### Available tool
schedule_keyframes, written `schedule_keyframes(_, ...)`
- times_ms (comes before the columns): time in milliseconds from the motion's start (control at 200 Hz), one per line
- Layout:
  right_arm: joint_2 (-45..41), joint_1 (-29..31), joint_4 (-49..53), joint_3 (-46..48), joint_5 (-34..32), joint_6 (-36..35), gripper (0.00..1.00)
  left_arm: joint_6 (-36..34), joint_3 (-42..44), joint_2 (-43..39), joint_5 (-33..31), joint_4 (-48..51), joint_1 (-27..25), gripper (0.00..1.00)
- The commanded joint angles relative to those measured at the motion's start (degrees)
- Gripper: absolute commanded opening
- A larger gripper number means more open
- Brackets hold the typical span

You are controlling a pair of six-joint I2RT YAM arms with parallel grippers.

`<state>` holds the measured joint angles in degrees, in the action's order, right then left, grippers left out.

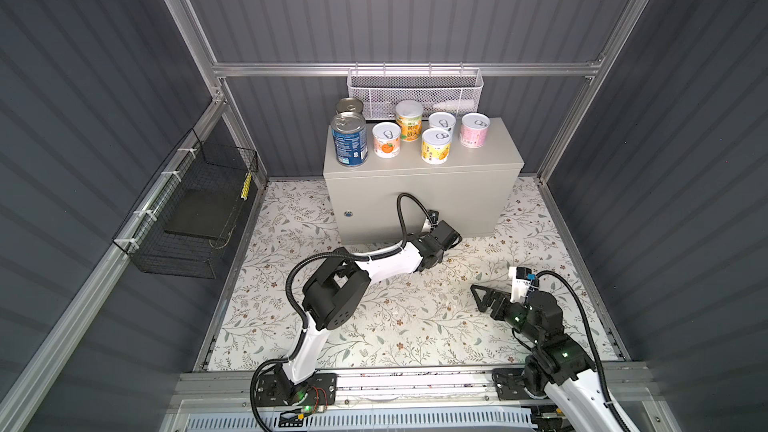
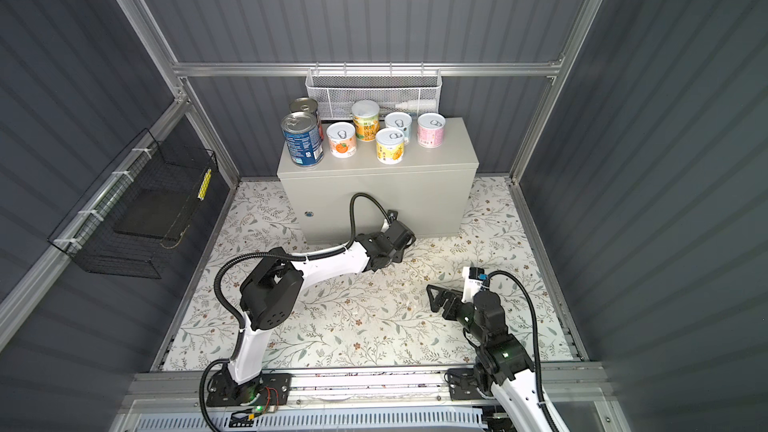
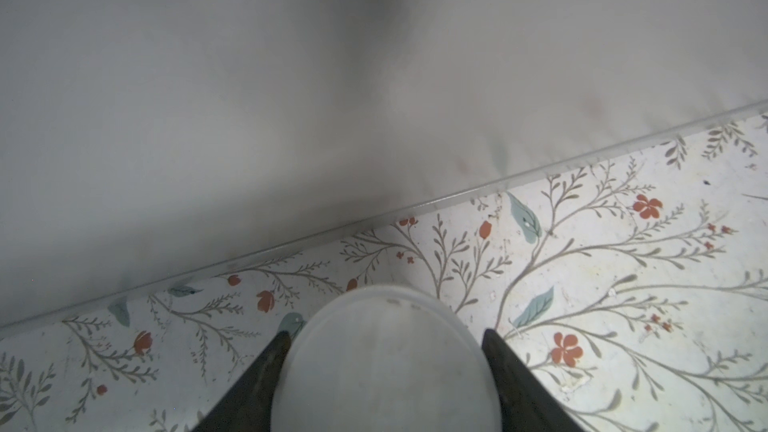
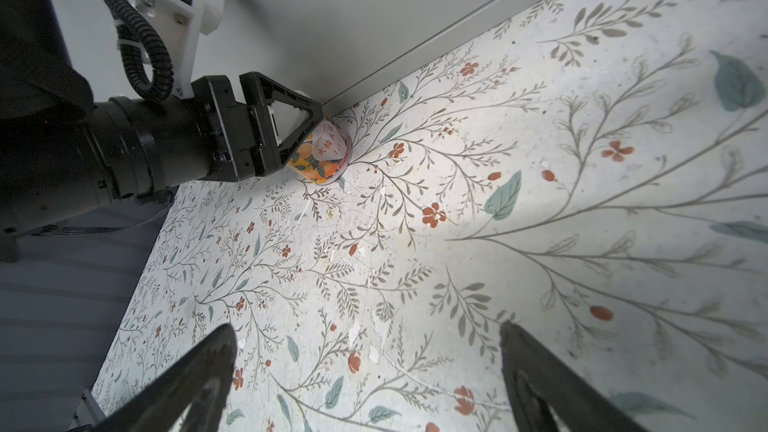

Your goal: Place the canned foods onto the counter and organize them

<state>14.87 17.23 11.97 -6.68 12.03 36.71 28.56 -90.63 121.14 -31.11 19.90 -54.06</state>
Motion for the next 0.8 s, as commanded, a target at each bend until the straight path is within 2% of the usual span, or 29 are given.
schedule_keyframes(0, -0.8, 0.2, 0.9, -0.4, 0.3, 0.3, 0.99, -2.1, 0.5, 0.1, 0.1, 2.4, -0.5, 0.6)
schedule_keyframes(250, -0.8, 0.1, 1.0, -0.4, 0.4, 0.8, 0.99, -2.6, 2.3, -1.3, 0.6, 2.3, -0.6, 0.59)
schedule_keyframes(365, -0.4, 0.2, -0.5, 0.2, 2.7, 1.5, 0.99, -2.9, 2.2, -1.3, 1.8, 3.0, -0.6, 0.59)
schedule_keyframes(790, -1.8, 0.2, 1.0, 0.3, 3.1, 1.4, 0.99, -3.7, 1.7, -1.1, 0.9, 4.8, -0.8, 0.7)
